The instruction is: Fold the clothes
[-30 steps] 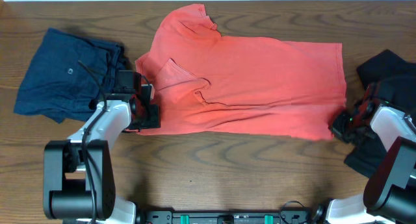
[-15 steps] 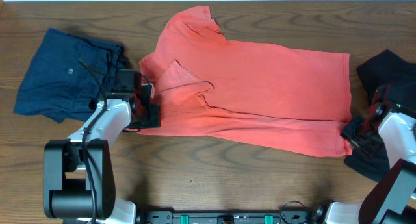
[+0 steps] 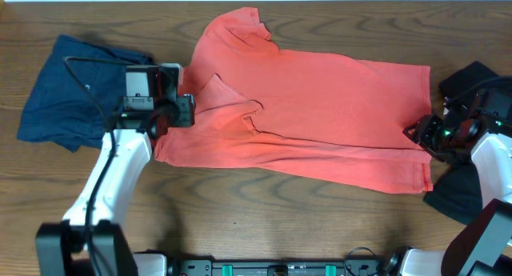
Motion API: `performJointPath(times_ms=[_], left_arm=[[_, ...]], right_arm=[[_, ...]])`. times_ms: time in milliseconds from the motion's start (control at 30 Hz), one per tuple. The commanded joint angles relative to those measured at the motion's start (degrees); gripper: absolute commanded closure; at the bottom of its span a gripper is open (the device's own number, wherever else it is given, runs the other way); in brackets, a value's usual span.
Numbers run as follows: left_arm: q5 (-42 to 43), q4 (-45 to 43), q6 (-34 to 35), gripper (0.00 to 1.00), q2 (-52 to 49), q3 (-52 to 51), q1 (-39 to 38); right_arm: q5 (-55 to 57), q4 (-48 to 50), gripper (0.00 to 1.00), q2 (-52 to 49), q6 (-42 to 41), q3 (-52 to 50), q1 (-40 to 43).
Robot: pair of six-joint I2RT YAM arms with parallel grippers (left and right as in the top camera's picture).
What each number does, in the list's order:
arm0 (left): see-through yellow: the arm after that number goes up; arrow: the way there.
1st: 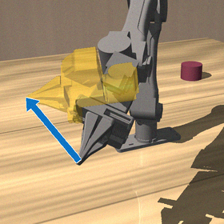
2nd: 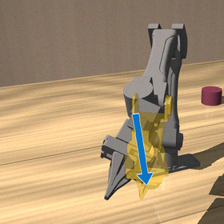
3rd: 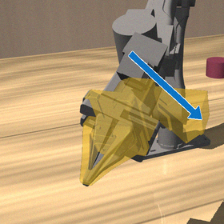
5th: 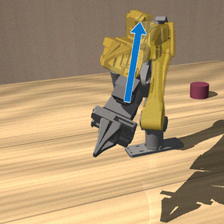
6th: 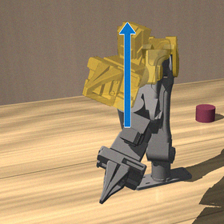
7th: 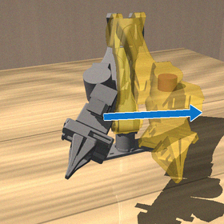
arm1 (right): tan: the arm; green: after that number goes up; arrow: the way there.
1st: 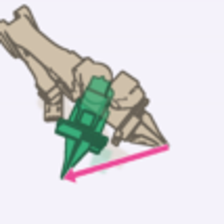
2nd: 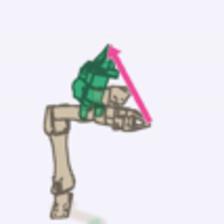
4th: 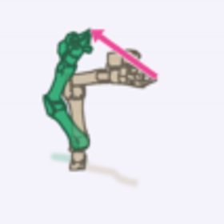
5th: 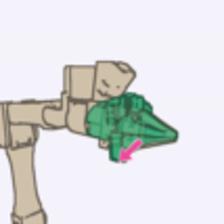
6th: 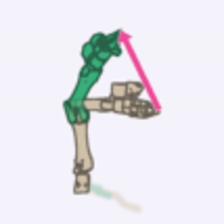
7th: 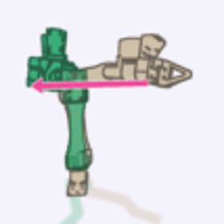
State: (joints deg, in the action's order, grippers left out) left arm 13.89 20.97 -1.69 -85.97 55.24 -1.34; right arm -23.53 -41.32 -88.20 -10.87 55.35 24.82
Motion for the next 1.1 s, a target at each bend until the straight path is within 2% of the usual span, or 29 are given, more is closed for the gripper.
performJointPath(times_ms=[0, 67, 200, 300, 400, 433, 500, 533, 567, 633, 667, 767, 867, 900, 933, 967, 1067], left_arm=[[0.68, 3.37, -0.70, 0.67, -5.73, -0.15, -0.31], [0.68, 6.84, 0.37, 0.74, -7.96, -0.15, -0.31], [-1.07, 11.06, 0.48, 0.80, -9.35, -0.28, -0.28], [-4.52, 12.57, 1.03, 0.80, -9.35, -0.42, -0.28], [-9.18, 13.62, 2.89, 0.80, -9.42, -1.22, -0.28], [-9.75, 13.84, 3.15, 0.77, -9.46, -1.73, -0.28], [-9.88, 14.25, 4.26, 0.64, -9.51, -2.71, -0.28], [-9.90, 14.38, 4.87, 0.59, -9.51, -3.30, -0.28], [-9.90, 14.38, 5.07, 0.49, -9.51, -3.82, -0.28], [-9.94, 14.32, 5.09, 0.39, -9.51, -4.59, -0.28], [-9.97, 14.29, 5.09, 0.38, -9.51, -4.76, -0.28], [-10.58, 13.79, 5.05, 0.37, -9.51, -5.16, -0.28], [-11.78, 13.03, 6.32, 0.38, -9.51, -5.84, -0.28], [-12.57, 13.05, 7.26, 0.42, -9.51, -6.10, -0.26], [-13.97, 13.31, 8.66, 0.51, -9.51, -6.49, -0.26], [-15.13, 13.60, 10.01, 0.59, -9.51, -6.82, -0.20], [-17.09, 15.96, 14.32, 0.80, -9.51, -7.56, 0.74]], right_arm=[[-3.28, -0.48, 0.50, 0.92, 1.75, 0.87, 0.20], [-1.55, -1.66, 0.50, 0.92, 1.49, 0.87, 0.20], [5.64, -6.62, 0.59, 0.83, -5.70, 0.44, 0.17], [7.37, -8.00, 0.58, 0.81, -6.80, -1.27, 0.17], [9.70, -7.28, 0.46, 0.81, -9.79, -3.87, 0.20], [10.45, -7.17, 0.38, 0.81, -10.95, -5.07, 0.20], [11.23, -7.06, 0.33, 0.81, -12.57, -7.13, 0.20], [11.72, -6.99, 0.32, 0.81, -13.35, -7.91, 0.20], [12.07, -6.45, 0.32, 0.81, -13.97, -8.90, 0.20], [12.59, -5.25, 0.31, 0.81, -14.97, -10.19, 0.20], [12.61, -4.68, 0.32, 0.81, -15.61, -10.69, 0.20], [12.59, -1.49, 0.40, 0.81, -17.00, -12.59, 0.20], [12.59, 1.99, 0.60, 0.81, -16.98, -14.51, 0.20], [12.59, 2.49, 0.69, 0.81, -16.98, -14.95, 0.20], [12.61, 2.36, 0.87, 0.81, -16.98, -15.04, 0.20], [12.66, 1.95, 0.96, 0.81, -16.96, -15.04, 0.20], [13.99, -1.11, 0.99, 0.94, -18.67, -14.99, 0.48]])
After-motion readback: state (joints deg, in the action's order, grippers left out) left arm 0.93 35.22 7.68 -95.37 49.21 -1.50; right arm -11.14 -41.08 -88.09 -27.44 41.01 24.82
